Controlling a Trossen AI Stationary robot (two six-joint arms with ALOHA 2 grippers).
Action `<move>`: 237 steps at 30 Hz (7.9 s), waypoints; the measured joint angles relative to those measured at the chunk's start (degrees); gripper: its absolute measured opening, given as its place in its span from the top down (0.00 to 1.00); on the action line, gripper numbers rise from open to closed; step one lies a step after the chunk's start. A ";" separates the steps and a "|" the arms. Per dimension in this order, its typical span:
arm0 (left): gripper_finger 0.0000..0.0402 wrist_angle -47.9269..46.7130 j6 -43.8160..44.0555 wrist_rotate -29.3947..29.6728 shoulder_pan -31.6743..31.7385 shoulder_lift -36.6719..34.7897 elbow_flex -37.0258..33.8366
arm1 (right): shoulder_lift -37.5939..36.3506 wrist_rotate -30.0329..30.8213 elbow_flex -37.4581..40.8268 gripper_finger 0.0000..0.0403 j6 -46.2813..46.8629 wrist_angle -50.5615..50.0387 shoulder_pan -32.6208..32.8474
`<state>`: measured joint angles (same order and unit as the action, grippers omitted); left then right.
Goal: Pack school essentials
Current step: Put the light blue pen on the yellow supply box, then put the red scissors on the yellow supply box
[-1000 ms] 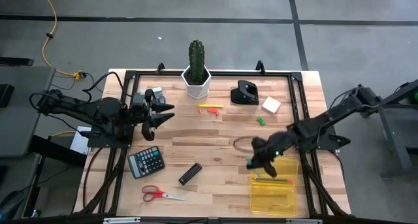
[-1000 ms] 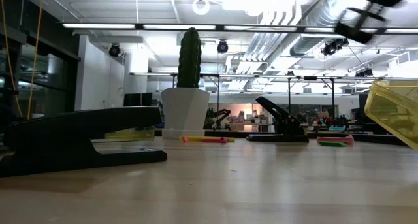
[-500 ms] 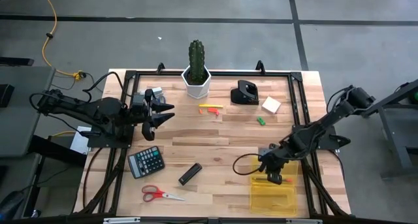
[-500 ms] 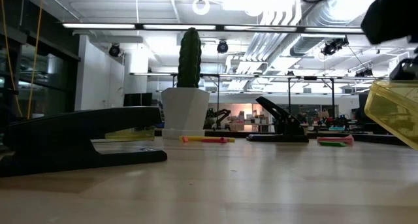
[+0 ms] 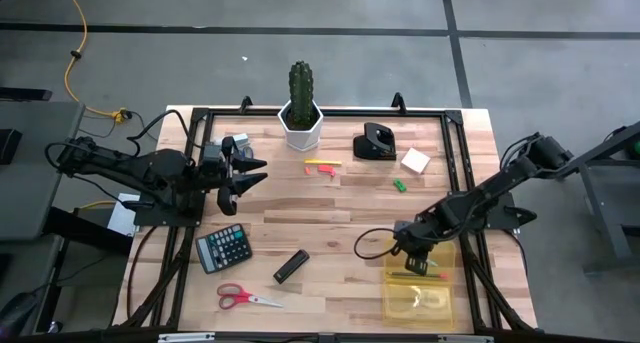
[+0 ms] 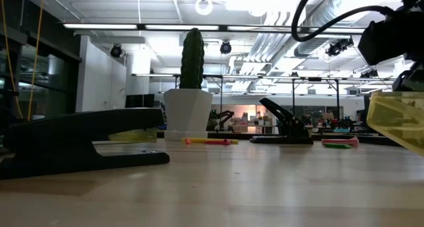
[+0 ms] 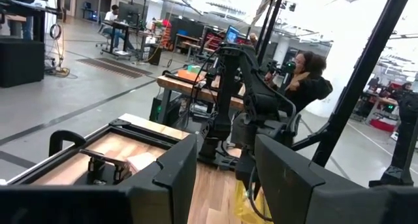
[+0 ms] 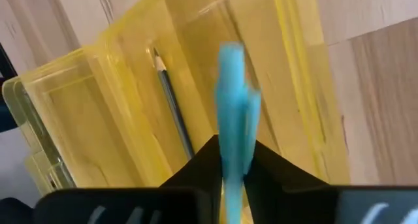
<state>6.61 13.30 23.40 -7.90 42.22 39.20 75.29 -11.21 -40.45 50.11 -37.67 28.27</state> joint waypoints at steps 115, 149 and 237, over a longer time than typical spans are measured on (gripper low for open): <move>0.65 -33.18 38.04 -22.75 -37.16 42.97 1.31 | -5.55 17.28 -4.83 0.58 -43.54 55.07 -24.15; 0.96 -36.75 47.11 -22.14 -38.89 47.55 3.24 | -5.53 17.33 -4.83 0.58 -43.53 54.17 -24.15; 0.77 -7.55 15.01 20.23 3.51 31.19 16.40 | 5.34 40.77 -27.41 0.98 -27.08 44.72 -25.12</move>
<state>-0.93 28.31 43.63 -4.39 73.40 55.60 80.63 29.55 -67.85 23.03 7.05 3.16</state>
